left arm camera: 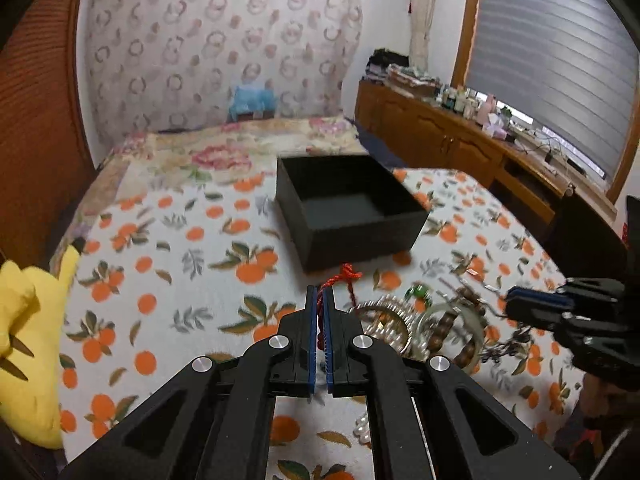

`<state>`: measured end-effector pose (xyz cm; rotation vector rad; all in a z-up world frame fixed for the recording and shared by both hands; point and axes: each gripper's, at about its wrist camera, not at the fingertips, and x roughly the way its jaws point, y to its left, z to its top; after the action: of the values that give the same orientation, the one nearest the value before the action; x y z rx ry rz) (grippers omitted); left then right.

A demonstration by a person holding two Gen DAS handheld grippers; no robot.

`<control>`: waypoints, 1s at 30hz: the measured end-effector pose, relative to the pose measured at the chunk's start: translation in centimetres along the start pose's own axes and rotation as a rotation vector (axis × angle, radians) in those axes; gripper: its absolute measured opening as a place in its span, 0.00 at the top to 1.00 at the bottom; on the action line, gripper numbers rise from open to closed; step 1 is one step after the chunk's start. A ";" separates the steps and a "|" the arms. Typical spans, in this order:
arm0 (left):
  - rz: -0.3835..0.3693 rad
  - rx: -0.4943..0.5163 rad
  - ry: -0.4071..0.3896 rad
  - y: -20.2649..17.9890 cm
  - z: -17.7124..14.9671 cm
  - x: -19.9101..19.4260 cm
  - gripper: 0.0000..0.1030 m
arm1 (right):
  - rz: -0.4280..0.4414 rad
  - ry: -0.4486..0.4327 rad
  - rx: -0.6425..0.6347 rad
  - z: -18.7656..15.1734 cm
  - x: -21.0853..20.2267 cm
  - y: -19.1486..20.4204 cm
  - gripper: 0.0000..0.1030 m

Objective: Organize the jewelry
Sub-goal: 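Carry the red bracelet and hair forks into the black box and open both tools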

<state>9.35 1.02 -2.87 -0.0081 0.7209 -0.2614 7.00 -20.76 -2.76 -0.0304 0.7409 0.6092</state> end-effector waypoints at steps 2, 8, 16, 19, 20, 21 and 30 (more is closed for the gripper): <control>-0.007 0.006 -0.019 -0.2 0.7 -0.5 0.98 | 0.001 -0.006 -0.012 0.6 0.1 -0.1 0.89; -0.004 0.030 -0.042 -0.8 2.8 -0.1 0.98 | -0.002 -0.025 -0.036 3.1 0.8 -0.9 0.89; 0.001 0.028 -0.053 -0.4 5.4 1.4 0.98 | 0.006 -0.070 -0.073 8.6 2.5 -2.3 0.89; 0.016 0.012 -0.072 0.2 6.4 1.8 0.98 | 0.013 -0.075 -0.087 10.5 3.7 -2.6 0.89; 0.020 0.005 -0.078 0.4 6.9 1.9 0.98 | 0.013 -0.075 -0.090 11.2 4.4 -2.8 0.89; 0.022 0.001 -0.081 0.7 7.2 2.1 0.98 | 0.016 -0.072 -0.092 11.9 5.2 -2.9 0.89; 0.035 -0.007 -0.067 2.2 9.5 4.1 0.98 | 0.067 0.010 -0.076 13.4 11.8 -3.9 0.89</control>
<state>19.07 1.34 1.40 -0.0111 0.6549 -0.2237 24.20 -14.79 -1.04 -0.0786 0.7303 0.7008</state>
